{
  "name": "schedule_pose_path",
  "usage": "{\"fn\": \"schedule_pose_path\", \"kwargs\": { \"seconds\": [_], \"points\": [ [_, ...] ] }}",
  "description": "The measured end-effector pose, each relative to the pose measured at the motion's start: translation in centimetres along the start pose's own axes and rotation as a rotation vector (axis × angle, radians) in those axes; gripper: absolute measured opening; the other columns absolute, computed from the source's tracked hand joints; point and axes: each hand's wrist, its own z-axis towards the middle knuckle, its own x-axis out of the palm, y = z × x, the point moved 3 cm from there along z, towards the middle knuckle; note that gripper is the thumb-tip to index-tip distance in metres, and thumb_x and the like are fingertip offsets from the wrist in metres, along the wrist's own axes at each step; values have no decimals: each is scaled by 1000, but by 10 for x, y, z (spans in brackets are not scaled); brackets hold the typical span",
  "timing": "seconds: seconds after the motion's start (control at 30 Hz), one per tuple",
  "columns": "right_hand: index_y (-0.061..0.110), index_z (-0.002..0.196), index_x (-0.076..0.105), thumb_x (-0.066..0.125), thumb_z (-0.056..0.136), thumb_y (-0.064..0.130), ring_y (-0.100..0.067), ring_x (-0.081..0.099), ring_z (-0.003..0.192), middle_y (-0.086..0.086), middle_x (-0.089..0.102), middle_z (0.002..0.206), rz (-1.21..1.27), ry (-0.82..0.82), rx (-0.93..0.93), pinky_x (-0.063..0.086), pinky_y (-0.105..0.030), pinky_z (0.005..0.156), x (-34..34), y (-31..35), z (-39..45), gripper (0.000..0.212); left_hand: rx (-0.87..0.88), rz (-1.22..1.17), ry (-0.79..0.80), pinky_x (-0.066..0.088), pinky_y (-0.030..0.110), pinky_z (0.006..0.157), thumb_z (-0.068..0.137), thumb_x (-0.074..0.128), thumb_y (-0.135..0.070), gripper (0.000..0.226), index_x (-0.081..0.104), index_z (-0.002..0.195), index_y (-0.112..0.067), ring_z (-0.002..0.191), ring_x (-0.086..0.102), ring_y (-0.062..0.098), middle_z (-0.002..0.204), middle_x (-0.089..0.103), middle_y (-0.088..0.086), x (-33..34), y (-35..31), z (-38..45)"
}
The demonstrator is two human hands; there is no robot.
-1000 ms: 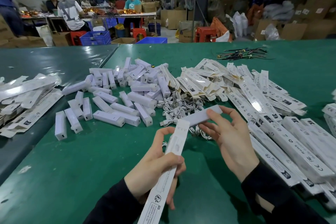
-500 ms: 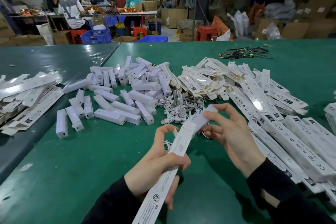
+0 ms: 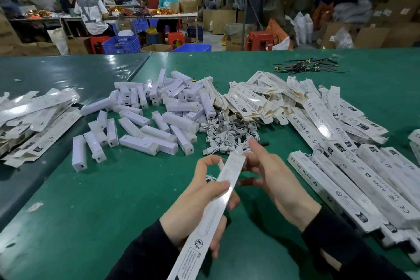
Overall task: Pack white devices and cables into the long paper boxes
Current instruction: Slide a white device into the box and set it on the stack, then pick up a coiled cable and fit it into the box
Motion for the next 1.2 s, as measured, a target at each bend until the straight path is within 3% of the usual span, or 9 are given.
{"fn": "schedule_pose_path", "kwargs": {
  "seconds": [0.2, 0.33, 0.47, 0.57, 0.63, 0.8, 0.93, 1.03, 1.2],
  "points": [
    [10, 93, 73, 39, 79, 80, -21, 64, 88, -6, 73, 97, -24, 316, 176, 55, -24, 76, 8, -5, -5, 79, -14, 115, -84, 42, 23, 30, 85, 51, -22, 37, 36, 117, -31, 28, 45, 20, 76, 48, 20, -2, 6, 3],
    [16, 80, 74, 48, 98, 38, -14, 68, 73, -8, 73, 90, 39, -83, 18, 52, -27, 68, -11, 1, 5, 38, 113, 68, -269, 45, 27, 33, 86, 66, -24, 44, 37, 120, -26, 29, 44, 20, 69, 53, 15, -7, -3, 1],
    [24, 83, 71, 73, 83, 19, 0, 60, 71, 8, 70, 82, -594, -121, -254, 43, -12, 66, -10, 0, -1, 5, 220, -45, -549, 42, 23, 33, 73, 64, -28, 44, 44, 107, -8, 30, 40, 16, 62, 52, 8, -21, -16, -2],
    [28, 121, 60, 71, 82, 45, 1, 48, 104, 11, 56, 114, -1031, 142, -347, 38, -18, 92, 10, -19, -3, 44, 205, -88, -638, 40, 23, 35, 67, 69, -22, 42, 49, 101, -8, 33, 37, 13, 60, 48, 4, -26, -16, -4],
    [28, 125, 58, 62, 88, 49, -11, 45, 111, 8, 52, 118, -1177, 168, -392, 37, -31, 98, 15, -24, -3, 43, 196, -84, -680, 40, 24, 36, 70, 69, -11, 43, 52, 109, -9, 35, 36, 14, 57, 47, 2, -29, -14, -5],
    [20, 90, 70, 62, 87, 13, -15, 56, 87, 3, 62, 90, -1038, 80, -414, 46, -38, 83, 9, -15, -3, 11, 150, -118, -690, 38, 23, 34, 90, 57, -18, 20, 49, 107, -10, 34, 37, 15, 62, 51, 4, -30, -12, -5],
    [24, 84, 64, 63, 85, 26, -10, 51, 82, 8, 56, 87, -1035, 13, -408, 46, -34, 79, 5, -15, -3, 3, 124, -177, -669, 36, 22, 33, 91, 49, -37, 31, 52, 106, -10, 35, 37, 16, 65, 53, 7, -28, -11, -6],
    [25, 80, 54, 71, 80, 39, -7, 47, 73, 10, 54, 78, -986, 17, -382, 42, -28, 70, 13, -16, -4, 22, 103, -181, -638, 36, 23, 34, 92, 44, -48, 42, 52, 105, -8, 36, 38, 18, 68, 53, 10, -28, -10, -6],
    [25, 81, 51, 79, 78, 10, -5, 55, 60, -1, 69, 75, -667, 102, -222, 43, -19, 63, 4, -13, -3, 32, 85, -142, -664, 33, 22, 32, 75, 63, -44, 48, 53, 105, -8, 36, 39, 16, 71, 55, 9, -30, -11, -4]
  ]
}}
